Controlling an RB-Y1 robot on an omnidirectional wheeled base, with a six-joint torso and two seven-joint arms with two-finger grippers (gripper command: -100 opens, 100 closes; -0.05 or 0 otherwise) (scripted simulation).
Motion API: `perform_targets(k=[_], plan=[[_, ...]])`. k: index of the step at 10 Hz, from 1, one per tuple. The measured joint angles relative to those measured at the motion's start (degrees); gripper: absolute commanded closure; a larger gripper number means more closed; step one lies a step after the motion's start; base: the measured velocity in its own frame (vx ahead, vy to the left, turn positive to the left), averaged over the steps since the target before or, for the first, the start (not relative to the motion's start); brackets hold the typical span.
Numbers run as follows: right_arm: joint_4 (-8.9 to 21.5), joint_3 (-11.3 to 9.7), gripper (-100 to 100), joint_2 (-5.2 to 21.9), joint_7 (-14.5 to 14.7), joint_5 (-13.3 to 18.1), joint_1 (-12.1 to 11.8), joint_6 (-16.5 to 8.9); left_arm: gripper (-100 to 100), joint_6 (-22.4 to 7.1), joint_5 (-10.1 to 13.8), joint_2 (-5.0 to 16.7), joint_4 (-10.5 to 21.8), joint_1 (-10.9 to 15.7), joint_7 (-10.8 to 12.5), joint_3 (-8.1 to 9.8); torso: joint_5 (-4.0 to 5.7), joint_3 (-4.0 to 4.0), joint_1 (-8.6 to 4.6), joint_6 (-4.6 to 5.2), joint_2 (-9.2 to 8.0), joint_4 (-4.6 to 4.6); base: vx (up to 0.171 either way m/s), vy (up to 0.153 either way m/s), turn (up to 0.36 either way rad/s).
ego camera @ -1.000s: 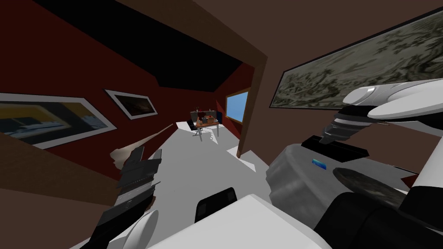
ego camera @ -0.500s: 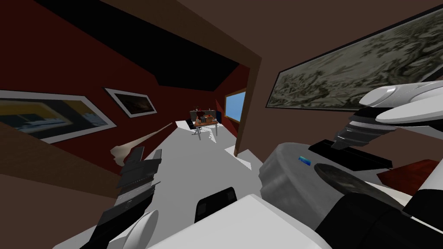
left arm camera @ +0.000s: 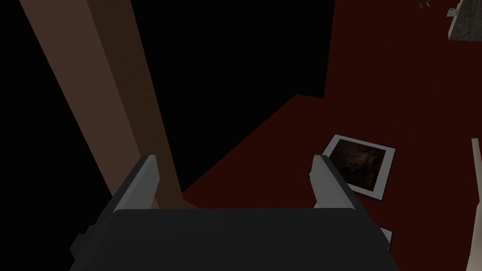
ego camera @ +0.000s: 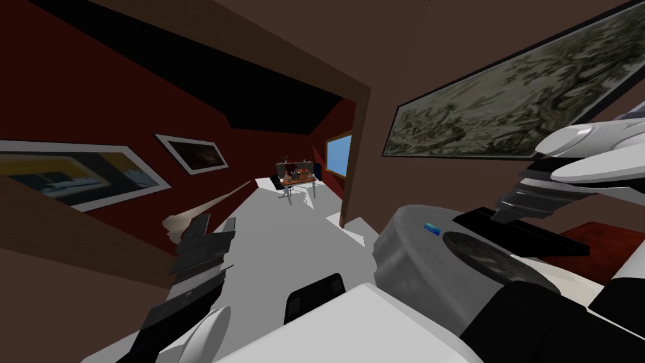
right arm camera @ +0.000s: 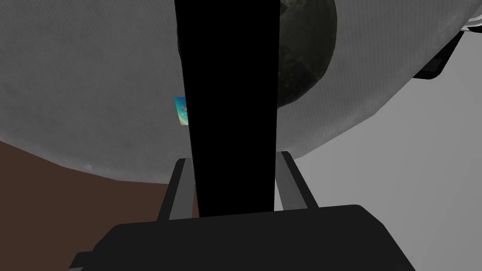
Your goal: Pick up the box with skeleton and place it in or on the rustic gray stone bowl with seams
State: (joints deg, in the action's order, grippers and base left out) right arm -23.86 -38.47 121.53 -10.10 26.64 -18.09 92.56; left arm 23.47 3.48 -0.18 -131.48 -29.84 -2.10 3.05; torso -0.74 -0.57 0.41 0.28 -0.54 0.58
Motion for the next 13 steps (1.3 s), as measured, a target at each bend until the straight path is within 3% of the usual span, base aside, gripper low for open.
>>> perform_targets(k=[1, 2, 3, 4, 6, 7, 8, 12, 13], plan=[[0.9, 1.1, 100, -0.4, 0.0, 0.1, -1.2, 0.9, 0, 0.0, 0.0, 0.0, 0.0, 0.0, 0.0, 0.00, 0.00, 0.01, -0.01, -0.03, 0.02, -0.01, -0.031, -0.043, -0.003], [3.9, 6.5, 100, -1.4, 0.4, 0.8, -6.2, 3.3, 0, 0.0, 0.0, 0.0, 0.0, 0.0, 0.0, 0.00, 0.00, 0.01, -0.04, -0.03, 0.01, -0.01, -0.030, -0.039, -0.009], [3.6, 6.4, 100, -1.4, 0.4, 0.6, -5.9, 4.1, 0, 0.0, 0.0, 0.0, 0.0, 0.0, 0.0, 0.00, -0.01, 0.02, -0.01, -0.08, 0.03, -0.01, -0.016, -0.016, 0.002], [1.5, 2.3, 100, -0.8, 0.0, 0.3, -1.9, 3.6, 0, 0.0, 0.0, 0.0, 0.0, 0.0, 0.0, 0.00, -0.05, 0.05, 0.08, -0.11, 0.08, -0.02, -0.016, -0.018, 0.007], [2.8, 2.8, 100, -1.3, 0.2, 0.5, -2.9, 5.4, 0, 0.0, 0.0, 0.0, 0.0, 0.0, 0.0, 0.00, -0.10, 0.05, 0.14, -0.08, 0.08, -0.02, -0.014, -0.019, -0.006], [1.8, -0.3, 100, -1.0, 0.0, 0.2, -0.1, 5.7, 0, 0.0, 0.0, 0.0, 0.0, 0.0, 0.0, 0.00, -0.12, 0.05, 0.17, -0.09, 0.09, -0.02, -0.006, -0.007, -0.003], [1.6, -0.7, -100, -1.0, 0.0, 0.1, 0.2, 5.8, 0, 0.0, 0.0, 0.0, 0.0, 0.0, 0.0, 0.00, -0.15, 0.07, 0.21, -0.11, 0.12, -0.02, 0.000, 0.000, 0.000], [1.6, -0.6, -100, -1.1, 0.0, 0.2, 0.1, 5.8, 0, 0.0, 0.0, 0.0, 0.0, 0.0, 0.0, 0.00, -0.17, 0.10, 0.27, -0.12, 0.17, -0.04, 0.000, 0.000, 0.000], [1.6, -0.6, 0, -1.1, 0.0, 0.2, 0.1, 5.8, 0, 0.0, 0.0, 0.0, 0.0, 0.0, 0.0, 0.00, -0.17, 0.10, 0.27, -0.12, 0.17, -0.04, 0.000, 0.000, 0.000]])
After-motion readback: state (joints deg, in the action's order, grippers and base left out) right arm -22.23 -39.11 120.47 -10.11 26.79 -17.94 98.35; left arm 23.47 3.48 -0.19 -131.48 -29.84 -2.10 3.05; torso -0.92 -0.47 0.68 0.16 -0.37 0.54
